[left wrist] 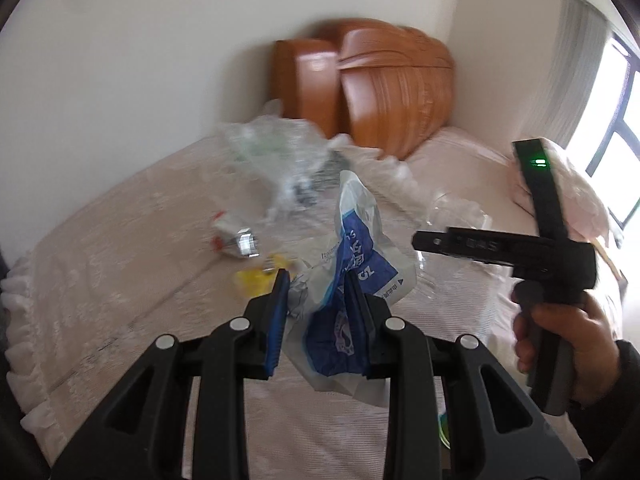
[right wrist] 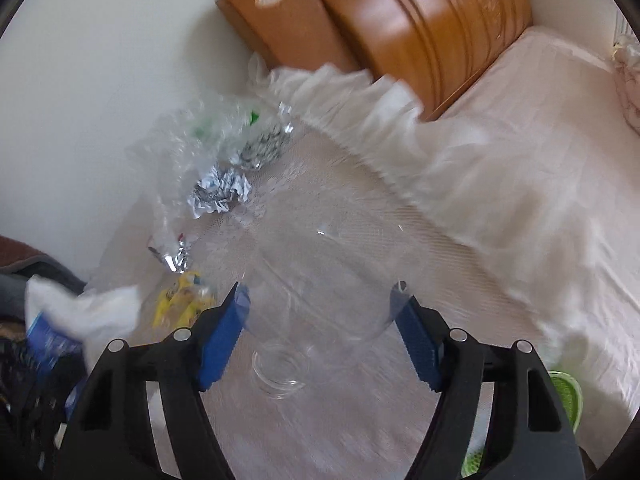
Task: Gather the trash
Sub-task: 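Grasp the blue-white wrapper with the left tool while the right tool grasps the clear plastic bottle, then carry both items to the basket and release them inside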
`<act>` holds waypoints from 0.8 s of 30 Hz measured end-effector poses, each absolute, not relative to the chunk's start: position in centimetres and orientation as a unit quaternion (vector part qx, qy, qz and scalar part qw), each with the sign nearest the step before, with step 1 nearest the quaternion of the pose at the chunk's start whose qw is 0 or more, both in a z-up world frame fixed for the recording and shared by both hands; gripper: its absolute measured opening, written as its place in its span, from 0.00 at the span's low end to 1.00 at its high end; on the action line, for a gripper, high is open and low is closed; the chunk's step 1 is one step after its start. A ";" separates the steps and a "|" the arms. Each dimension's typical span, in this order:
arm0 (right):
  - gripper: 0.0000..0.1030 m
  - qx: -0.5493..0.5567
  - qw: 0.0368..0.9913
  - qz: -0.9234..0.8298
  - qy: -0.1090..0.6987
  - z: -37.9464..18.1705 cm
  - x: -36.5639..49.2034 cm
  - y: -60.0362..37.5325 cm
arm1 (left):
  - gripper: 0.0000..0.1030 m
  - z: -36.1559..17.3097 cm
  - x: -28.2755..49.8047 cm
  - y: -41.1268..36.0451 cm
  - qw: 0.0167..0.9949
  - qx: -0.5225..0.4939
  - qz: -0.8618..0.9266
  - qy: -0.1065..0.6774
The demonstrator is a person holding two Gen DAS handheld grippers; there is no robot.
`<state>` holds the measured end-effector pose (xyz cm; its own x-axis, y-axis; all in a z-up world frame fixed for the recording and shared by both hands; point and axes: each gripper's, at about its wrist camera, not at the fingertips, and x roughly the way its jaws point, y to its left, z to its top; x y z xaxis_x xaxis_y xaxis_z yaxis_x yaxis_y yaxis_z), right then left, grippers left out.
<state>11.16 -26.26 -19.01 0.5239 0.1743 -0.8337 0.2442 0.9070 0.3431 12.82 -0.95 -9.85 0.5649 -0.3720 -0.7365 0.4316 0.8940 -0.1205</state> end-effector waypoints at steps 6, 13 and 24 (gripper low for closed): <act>0.71 0.177 0.868 -0.088 0.456 -15.3 1.1 -31.0 | 0.27 -8.7 10.2 -7.1 0.860 0.059 -0.317 0.396; 0.71 0.194 0.848 -0.204 0.449 -13.6 -10.7 -36.3 | 0.27 -7.9 4.3 -15.8 0.811 0.095 -0.427 0.387; 0.71 0.236 0.833 -0.283 0.413 -12.6 -20.5 -40.1 | 0.27 -9.8 -3.8 -25.4 0.734 0.158 -0.524 0.403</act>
<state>-20.45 -40.05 -12.57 0.4992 -0.2770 -0.8210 0.6659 0.7289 0.1590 -3.75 -25.44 -9.75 0.1266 -0.6408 -0.7572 0.8960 0.4014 -0.1899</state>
